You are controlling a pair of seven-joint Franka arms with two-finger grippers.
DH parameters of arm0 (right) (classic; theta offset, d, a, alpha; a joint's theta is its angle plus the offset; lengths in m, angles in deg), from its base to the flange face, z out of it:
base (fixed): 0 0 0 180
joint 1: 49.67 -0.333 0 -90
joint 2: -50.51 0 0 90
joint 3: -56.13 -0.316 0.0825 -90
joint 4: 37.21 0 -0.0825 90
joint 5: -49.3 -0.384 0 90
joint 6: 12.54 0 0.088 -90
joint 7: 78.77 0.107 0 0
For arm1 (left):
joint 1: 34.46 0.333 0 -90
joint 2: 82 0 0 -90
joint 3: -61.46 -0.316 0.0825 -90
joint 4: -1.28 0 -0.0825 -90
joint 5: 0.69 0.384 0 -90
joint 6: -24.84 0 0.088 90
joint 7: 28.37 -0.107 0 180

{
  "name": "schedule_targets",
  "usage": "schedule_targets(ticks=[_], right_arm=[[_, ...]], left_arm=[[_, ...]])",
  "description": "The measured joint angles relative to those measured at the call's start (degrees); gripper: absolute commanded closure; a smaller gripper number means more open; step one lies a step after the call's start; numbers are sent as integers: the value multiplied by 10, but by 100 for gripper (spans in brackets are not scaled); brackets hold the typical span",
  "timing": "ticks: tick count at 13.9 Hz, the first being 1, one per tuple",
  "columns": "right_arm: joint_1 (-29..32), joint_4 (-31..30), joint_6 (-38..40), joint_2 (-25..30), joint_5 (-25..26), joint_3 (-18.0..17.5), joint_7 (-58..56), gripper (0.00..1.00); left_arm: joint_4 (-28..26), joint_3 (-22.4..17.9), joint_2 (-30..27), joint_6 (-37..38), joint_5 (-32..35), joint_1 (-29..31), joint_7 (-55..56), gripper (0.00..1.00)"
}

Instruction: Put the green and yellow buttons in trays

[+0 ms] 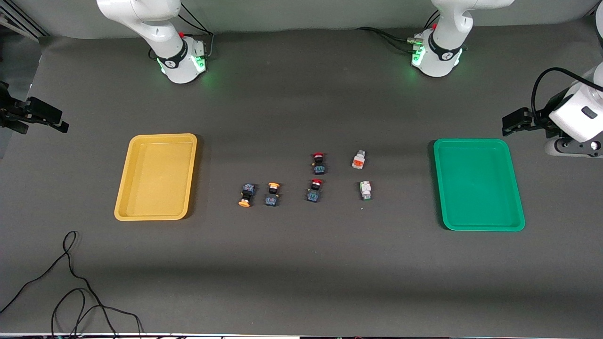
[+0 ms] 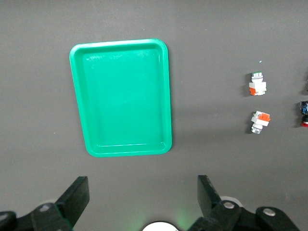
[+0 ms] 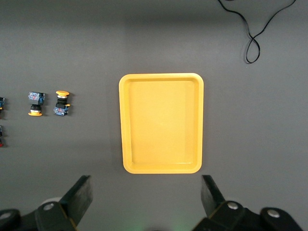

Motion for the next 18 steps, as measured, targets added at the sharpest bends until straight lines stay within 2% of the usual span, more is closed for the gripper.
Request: schedule_targets(ticks=[9,13,18], right_arm=[[1,1,0,-1,0,2,12,0],[2,4,2,1,0,24,13,0],[-6,17,3,2,0,21,13,0]], left_arm=[[0,-1,0,0,0,0,1,1],[0,-1,0,0,0,0,1,1],[-11,2,0,0,-6,-10,1,0]])
